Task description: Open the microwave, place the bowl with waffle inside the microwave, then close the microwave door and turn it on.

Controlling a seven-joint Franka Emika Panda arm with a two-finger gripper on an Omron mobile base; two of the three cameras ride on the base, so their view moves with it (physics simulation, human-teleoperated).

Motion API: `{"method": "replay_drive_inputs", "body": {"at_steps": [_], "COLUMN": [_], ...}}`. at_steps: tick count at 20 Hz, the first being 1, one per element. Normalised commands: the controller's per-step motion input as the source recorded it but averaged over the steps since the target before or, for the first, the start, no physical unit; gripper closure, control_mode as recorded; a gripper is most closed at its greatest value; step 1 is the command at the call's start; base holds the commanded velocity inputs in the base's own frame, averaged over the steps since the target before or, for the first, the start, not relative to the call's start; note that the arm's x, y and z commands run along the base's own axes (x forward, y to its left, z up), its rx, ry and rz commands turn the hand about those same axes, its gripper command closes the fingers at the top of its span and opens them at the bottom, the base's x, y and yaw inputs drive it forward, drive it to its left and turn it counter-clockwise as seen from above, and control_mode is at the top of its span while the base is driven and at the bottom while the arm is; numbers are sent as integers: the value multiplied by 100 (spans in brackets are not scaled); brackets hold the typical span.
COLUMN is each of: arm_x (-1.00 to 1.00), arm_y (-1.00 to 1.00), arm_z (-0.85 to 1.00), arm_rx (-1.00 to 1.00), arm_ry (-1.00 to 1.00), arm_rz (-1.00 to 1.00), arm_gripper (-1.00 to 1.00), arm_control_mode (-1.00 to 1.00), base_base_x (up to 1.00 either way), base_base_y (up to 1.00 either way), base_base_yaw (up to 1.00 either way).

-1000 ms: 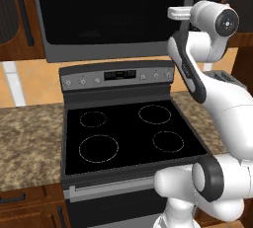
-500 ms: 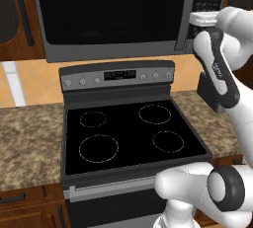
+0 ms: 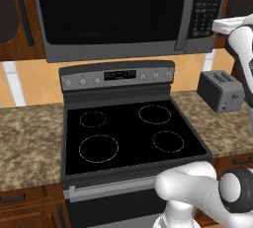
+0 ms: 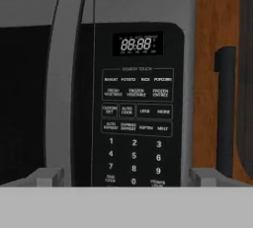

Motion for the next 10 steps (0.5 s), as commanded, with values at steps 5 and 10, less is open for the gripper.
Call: {"method": "replay_drive_inputs", "body": {"at_steps": [5,10], "arm_x": [-38,-37], "arm_y": [-1,0], "arm_z": [-60,-13], "arm_rx": [0,-3], "arm_ry": [4,0], "arm_rz": [0,0], "arm_gripper": [100,100], "arm_control_mode": [-100,-100], "base_base_x": [0,0], "base_base_y": [0,0], "base_base_yaw": [0,0]}}
